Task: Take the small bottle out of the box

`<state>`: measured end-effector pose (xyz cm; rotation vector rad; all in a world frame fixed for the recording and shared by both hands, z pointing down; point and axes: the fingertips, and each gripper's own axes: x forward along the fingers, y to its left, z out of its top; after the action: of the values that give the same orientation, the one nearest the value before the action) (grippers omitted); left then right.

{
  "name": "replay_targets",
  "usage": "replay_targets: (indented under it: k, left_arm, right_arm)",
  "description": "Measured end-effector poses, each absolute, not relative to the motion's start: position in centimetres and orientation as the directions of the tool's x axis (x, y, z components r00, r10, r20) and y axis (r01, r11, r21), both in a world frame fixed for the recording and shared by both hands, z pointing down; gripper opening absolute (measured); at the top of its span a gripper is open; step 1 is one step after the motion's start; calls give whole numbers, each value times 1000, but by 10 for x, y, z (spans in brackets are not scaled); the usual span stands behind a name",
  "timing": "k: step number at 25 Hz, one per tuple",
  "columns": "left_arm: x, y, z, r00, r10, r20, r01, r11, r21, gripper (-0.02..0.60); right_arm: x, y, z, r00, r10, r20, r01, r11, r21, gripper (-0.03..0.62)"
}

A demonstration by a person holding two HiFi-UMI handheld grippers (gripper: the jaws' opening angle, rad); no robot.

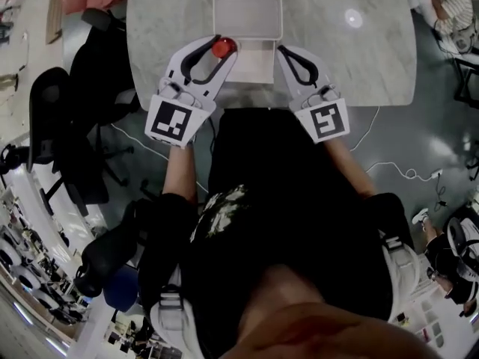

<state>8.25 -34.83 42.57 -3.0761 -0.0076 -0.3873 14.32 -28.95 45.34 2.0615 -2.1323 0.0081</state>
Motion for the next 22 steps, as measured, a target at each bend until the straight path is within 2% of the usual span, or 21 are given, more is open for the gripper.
replay_targets:
  k: [10, 18, 22]
  left_arm:
    - [100, -359, 379, 979, -67, 193, -64, -998, -24, 151]
    - [110, -360, 370, 988, -27, 153, -24, -1000, -20, 151]
    - [114, -353, 371, 986, 5, 169, 19, -997, -81, 152]
  right_arm:
    - [156, -290, 423, -16, -993, 117, -992, 30, 120, -5]
    - [167, -307, 401, -17, -997, 80, -992, 27, 127, -5]
    - [170, -308, 398, -22, -997, 72, -993, 30, 112, -5]
